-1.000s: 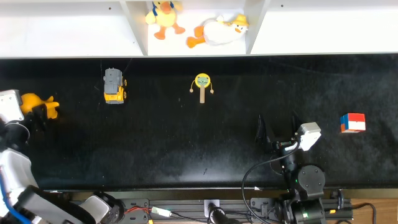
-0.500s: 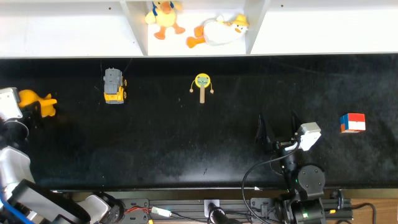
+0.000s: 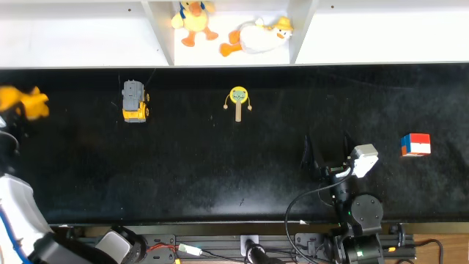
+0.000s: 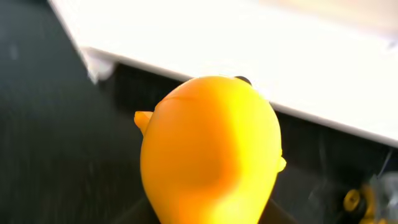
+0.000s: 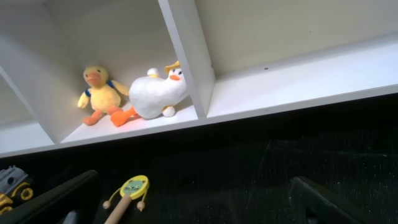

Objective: Store Toys

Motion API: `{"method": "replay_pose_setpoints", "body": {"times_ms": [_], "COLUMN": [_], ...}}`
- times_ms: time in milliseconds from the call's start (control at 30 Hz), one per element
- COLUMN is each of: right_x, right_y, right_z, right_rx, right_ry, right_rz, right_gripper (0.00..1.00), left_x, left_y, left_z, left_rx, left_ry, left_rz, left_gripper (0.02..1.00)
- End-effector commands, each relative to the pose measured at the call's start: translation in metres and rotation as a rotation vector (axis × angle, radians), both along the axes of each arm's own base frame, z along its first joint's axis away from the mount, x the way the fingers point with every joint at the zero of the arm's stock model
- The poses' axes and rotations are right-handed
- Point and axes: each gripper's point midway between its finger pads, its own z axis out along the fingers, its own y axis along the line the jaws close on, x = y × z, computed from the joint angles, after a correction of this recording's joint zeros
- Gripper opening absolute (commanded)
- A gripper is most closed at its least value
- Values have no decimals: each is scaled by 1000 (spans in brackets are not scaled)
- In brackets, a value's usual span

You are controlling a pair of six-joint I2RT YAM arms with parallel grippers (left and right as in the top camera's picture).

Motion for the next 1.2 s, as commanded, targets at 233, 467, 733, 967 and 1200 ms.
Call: {"method": "replay_pose_setpoints", "body": {"times_ms": [233,467,733,967,1200], "right_x": [0,0,0,0,0], "right_y": [0,0,0,0,0], "right_z": [-4,-4,-4,-4,-4], "right_rx": [6,6,6,6,6], "right_ry": [3,3,3,3,3], "right_rz": [-4,-4,-4,-4,-4], "right_gripper": [993,996,993,996,993], "left_x": [65,105,147,162,162], "left_y": [-33,-26,-28,-28,-22], "left_z": [36,29,25,10,5], "left_rx": [89,73,85,58,85], "left_ry": [-61,-50,-49,-34,-4], "left_rz": [-73,-85,-110,-71,-10], "left_gripper": [242,237,237,237,275]}}
